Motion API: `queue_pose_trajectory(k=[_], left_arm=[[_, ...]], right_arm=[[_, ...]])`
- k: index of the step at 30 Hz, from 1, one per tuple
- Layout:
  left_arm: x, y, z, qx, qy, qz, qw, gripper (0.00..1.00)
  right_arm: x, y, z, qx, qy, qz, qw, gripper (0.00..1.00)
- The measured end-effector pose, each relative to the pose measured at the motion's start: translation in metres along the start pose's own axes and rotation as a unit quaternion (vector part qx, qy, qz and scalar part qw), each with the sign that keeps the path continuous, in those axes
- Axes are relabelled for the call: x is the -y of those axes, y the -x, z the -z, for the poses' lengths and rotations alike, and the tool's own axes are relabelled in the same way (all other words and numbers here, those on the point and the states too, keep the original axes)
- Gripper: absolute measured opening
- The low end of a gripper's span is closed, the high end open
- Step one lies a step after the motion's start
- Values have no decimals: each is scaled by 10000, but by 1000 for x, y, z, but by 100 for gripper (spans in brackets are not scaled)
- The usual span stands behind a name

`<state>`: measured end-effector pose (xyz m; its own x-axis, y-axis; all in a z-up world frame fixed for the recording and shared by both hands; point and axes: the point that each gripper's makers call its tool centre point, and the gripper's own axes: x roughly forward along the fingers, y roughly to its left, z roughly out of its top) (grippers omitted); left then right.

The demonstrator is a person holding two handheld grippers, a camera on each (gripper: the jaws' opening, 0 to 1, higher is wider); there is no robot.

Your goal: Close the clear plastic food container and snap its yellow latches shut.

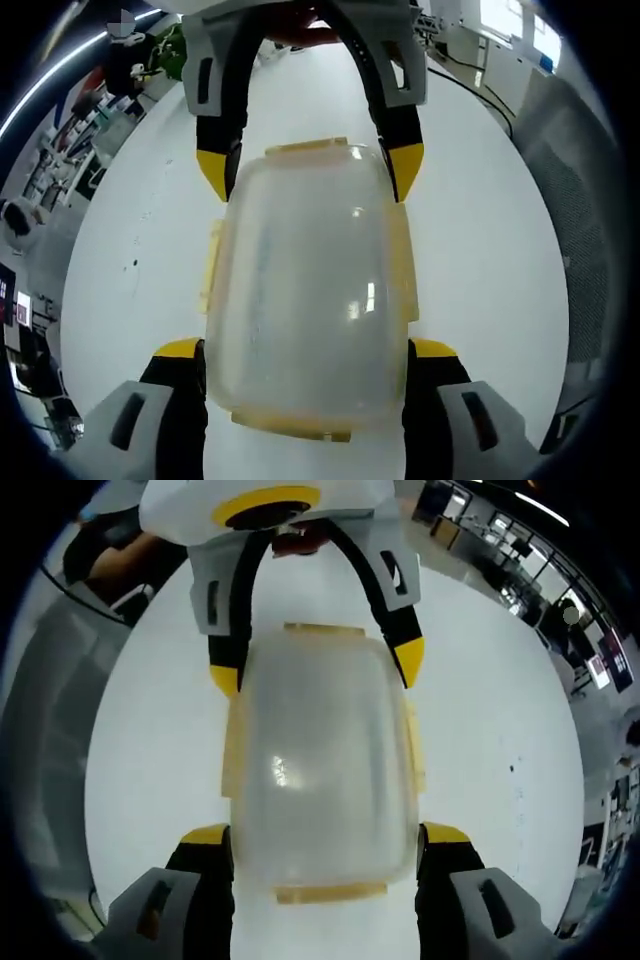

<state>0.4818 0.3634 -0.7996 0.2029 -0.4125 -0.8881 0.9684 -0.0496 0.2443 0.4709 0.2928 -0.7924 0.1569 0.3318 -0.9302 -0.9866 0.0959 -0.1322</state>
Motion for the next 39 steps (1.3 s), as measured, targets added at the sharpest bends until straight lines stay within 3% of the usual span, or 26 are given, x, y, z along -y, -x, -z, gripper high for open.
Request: queue_pose_trajectory(k=[19, 23, 29, 35, 39], left_arm=[[-6, -1, 0, -10, -14, -38, 10000, 81], [-5, 1, 1, 9, 5, -74, 10000, 82], [-3, 9, 3, 78, 66, -238, 9997, 90], [-3, 19, 3, 182, 250, -375, 9988, 93], [-7, 26, 4, 333, 443, -621, 9965, 91]], right_arm=[[5, 1, 1, 34, 29, 83, 10000, 75], [7, 7, 2, 69, 48, 226, 9997, 81], [7, 20, 2, 241, -65, 363, 9990, 83], [-1, 28, 3, 501, -416, 475, 9967, 82], [-6, 32, -2, 950, -955, 527, 9895, 84]])
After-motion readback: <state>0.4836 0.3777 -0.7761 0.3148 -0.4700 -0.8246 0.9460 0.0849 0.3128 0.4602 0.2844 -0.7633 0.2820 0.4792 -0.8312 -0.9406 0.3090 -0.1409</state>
